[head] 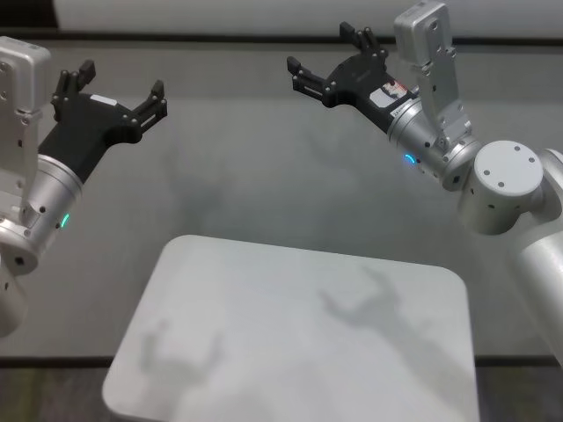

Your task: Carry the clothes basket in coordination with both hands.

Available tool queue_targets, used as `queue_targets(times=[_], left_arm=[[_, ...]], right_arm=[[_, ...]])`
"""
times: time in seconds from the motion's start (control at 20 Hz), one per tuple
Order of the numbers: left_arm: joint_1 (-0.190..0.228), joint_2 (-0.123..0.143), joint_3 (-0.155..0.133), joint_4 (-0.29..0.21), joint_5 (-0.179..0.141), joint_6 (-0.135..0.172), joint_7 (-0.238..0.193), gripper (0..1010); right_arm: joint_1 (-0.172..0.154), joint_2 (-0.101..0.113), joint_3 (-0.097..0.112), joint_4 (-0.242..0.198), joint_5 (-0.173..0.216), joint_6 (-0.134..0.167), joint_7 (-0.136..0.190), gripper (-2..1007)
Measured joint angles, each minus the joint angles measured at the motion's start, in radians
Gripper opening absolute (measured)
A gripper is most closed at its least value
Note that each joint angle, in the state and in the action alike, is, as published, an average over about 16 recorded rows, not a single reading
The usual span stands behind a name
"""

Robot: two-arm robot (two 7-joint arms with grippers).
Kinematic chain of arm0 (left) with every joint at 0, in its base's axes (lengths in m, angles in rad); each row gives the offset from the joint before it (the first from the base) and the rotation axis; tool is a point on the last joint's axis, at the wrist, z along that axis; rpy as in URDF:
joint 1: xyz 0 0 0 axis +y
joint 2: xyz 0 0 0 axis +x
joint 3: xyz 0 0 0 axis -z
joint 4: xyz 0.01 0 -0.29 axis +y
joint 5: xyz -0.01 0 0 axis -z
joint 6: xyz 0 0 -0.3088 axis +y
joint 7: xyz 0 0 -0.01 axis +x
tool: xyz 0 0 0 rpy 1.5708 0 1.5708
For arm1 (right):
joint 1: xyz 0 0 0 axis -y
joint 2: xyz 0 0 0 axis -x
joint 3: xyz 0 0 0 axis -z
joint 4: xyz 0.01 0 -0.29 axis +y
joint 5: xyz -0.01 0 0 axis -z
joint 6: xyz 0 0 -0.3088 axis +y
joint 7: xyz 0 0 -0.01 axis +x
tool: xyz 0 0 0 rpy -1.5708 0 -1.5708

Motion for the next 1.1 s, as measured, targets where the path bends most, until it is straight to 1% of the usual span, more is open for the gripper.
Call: queue_targets(times=[1.1], left_arm=[[0.0, 0.0, 0.0, 0.0, 0.0, 0.0, 0.0, 1002]], right_arm=[[0.0, 0.0, 0.0, 0.0, 0.0, 0.0, 0.0, 1001]])
